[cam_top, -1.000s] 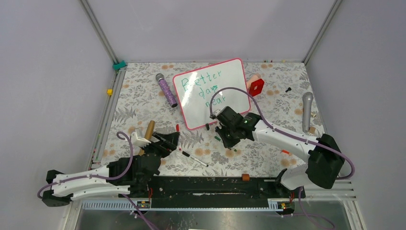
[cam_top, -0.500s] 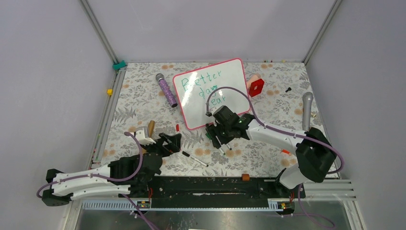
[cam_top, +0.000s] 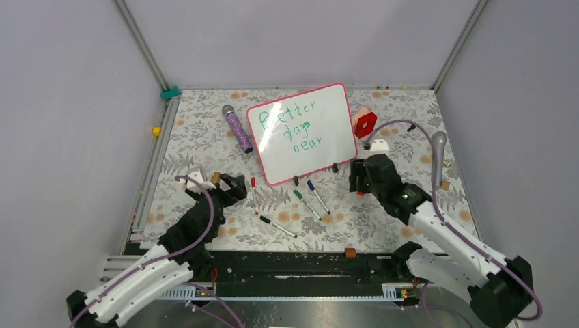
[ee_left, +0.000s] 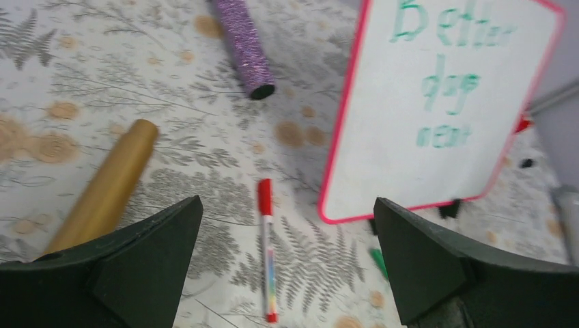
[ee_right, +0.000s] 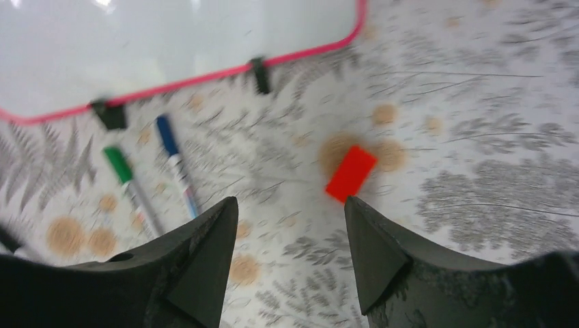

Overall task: Write a sentence on the whiteboard
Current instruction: Put down the whiteboard marker at the center of the board, then reset both arms

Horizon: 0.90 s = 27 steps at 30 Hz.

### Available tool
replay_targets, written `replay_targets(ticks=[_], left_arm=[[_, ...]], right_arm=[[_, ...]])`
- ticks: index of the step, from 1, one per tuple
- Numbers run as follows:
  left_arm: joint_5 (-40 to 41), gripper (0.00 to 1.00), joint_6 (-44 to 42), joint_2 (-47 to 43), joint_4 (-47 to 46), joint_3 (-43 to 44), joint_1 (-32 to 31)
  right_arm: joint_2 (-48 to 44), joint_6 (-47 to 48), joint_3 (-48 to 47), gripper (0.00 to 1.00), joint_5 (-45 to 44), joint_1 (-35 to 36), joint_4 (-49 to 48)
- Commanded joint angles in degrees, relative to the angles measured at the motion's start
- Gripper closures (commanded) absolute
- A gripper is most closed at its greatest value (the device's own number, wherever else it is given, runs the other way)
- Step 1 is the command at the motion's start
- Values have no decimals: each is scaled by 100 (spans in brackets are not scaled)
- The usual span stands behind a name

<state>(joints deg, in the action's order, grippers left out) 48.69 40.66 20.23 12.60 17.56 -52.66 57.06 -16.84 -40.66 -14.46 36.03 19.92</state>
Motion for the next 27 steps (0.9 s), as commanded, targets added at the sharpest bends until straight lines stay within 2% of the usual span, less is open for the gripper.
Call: replay_targets(ticks=[1, 3, 5, 8, 9, 10, 11, 12, 14, 17, 20, 21, 23, 26, 27], left_arm=[[-2466, 1, -1020, 1190, -875, 364, 1766], [-2517, 1, -1425, 1865, -893, 704, 2129], [-2144, 1, -1701, 2327, -962, 918, 2238], [-1643, 1, -2177, 2655, -1731, 804, 2285], [-1495, 2, -2377, 2708, -2085, 702, 2287], [-1373, 1, -2627, 2751, -2489, 543, 2291], [-1253, 2, -2995, 2827, -2932, 293, 2295], [-1107, 1, -3171, 2917, -3359, 185, 2309], [-854, 1, -3462, 3118, -3592, 217, 2339], [-883, 1, -4125, 3484, -4217, 195, 2431], [-1189, 5, -5115, 3893, -5831, -344, 2558], [-1356, 5, -5224, 4037, -6302, -568, 2632], [-1670, 6, -4849, 4327, -6760, -794, 2879], [-2013, 9, -4806, 4459, -6580, -694, 3105], [-2068, 10, -4841, 4568, -6873, -751, 3211]], right_arm=[[-968, 521, 814, 34, -1287, -468, -1301], [-1385, 1296, 1465, 34, -1458, -583, -2495], [-1643, 1618, 2109, 35, -1601, -671, -3682], [-1507, 2695, 3195, 37, -1894, -743, -6285], [-1237, 2918, 3293, 35, -2045, -785, -6529], [-1062, 3080, 3229, 25, -2062, -816, -6432], [-843, 3130, 3191, 5, -2008, -868, -6452], [-595, 3066, 3226, 1, -2021, -911, -6685], [11, 2860, 3327, 1, -1970, -1054, -7409], [952, 2679, 3312, 1, -1624, -1362, -8220], [1231, 2865, 3203, 3, -1423, -1569, -8319], [1403, 2794, 3219, 4, -1337, -1693, -8507], [1667, 2709, 3189, 5, -1305, -1830, -8774], [1901, 2607, 3099, 1, -1452, -1962, -8912], [1878, 2520, 3071, 1, -1522, -2025, -8807]])
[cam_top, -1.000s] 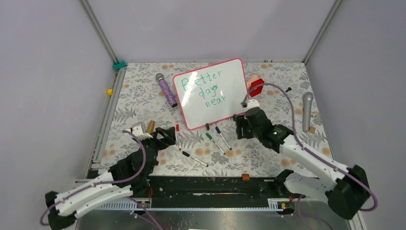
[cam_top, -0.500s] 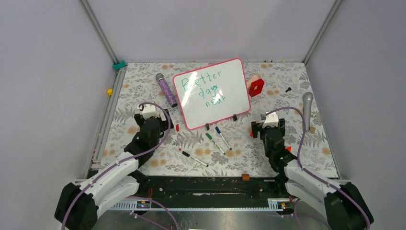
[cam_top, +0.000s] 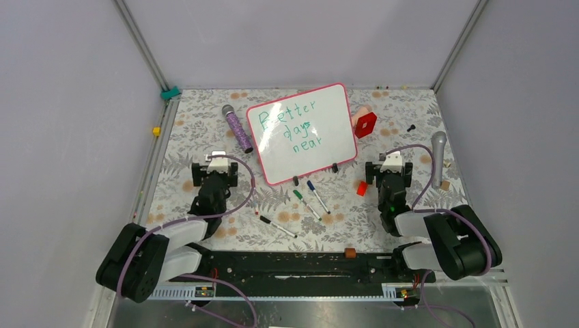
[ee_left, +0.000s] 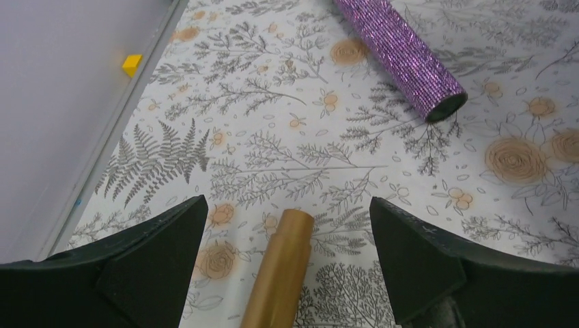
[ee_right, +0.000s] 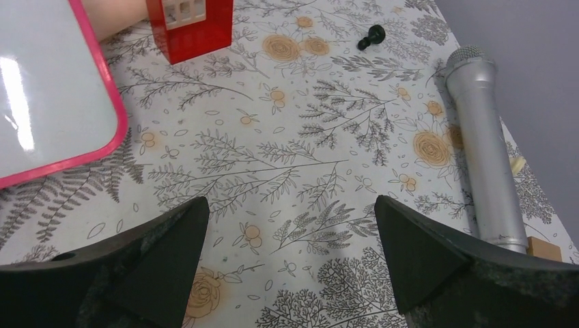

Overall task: Write a sentence on the whiteboard
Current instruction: Reset both arms

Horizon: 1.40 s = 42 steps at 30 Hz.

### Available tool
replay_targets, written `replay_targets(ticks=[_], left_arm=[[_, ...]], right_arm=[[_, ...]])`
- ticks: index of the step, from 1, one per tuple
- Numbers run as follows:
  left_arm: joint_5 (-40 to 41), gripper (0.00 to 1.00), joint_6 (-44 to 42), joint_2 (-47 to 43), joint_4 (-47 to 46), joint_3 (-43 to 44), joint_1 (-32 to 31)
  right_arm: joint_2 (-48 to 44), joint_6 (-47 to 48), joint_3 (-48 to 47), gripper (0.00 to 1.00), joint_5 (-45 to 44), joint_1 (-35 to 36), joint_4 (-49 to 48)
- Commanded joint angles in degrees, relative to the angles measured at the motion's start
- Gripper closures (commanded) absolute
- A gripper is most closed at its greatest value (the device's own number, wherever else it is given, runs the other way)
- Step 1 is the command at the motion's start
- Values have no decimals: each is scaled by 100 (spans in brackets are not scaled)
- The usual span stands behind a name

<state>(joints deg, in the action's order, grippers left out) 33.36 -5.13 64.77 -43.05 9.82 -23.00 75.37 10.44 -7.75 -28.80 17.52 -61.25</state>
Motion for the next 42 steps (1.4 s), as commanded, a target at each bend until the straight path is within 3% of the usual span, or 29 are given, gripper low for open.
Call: replay_targets(ticks=[1, 5, 7, 11, 13, 15, 17, 18, 19, 42], left_arm=[[-472, 10, -238, 186, -1543, -22, 328], [-1057, 16, -256, 638, -2234, -140, 631], [-750, 15, -111, 1006, -3098, -281, 726], [-1357, 16, 128, 1078, -3291, -407, 1088], [-1634, 17, 338, 1266, -3239, -348, 1351], [-1674, 17, 444, 1210, -2580, -29, 1427], [-1799, 19, 489, 1263, -2213, 195, 1557], [-1755, 4, 491, 1249, -2164, 203, 1563], [-1709, 1, 612, 1207, -2145, 167, 1562], [-1825, 1, 706, 1253, -1954, 315, 1668]], right_arm=[[63, -268, -230, 1, -120, -215, -677], [143, -485, -290, 0, -19, -418, -668], [97, -596, -491, 1, 140, -532, -181], [81, -710, -708, 2, 581, -729, 308], [103, -940, -717, 6, 992, -969, 504], [346, -896, -576, 11, 1242, -1109, -137], [211, -918, -740, 13, 1323, -1114, 476], [283, -919, -726, 12, 1299, -1115, 305], [340, -905, -672, 3, 1267, -1108, 78], [276, -929, -673, 1, 1205, -1110, 148]])
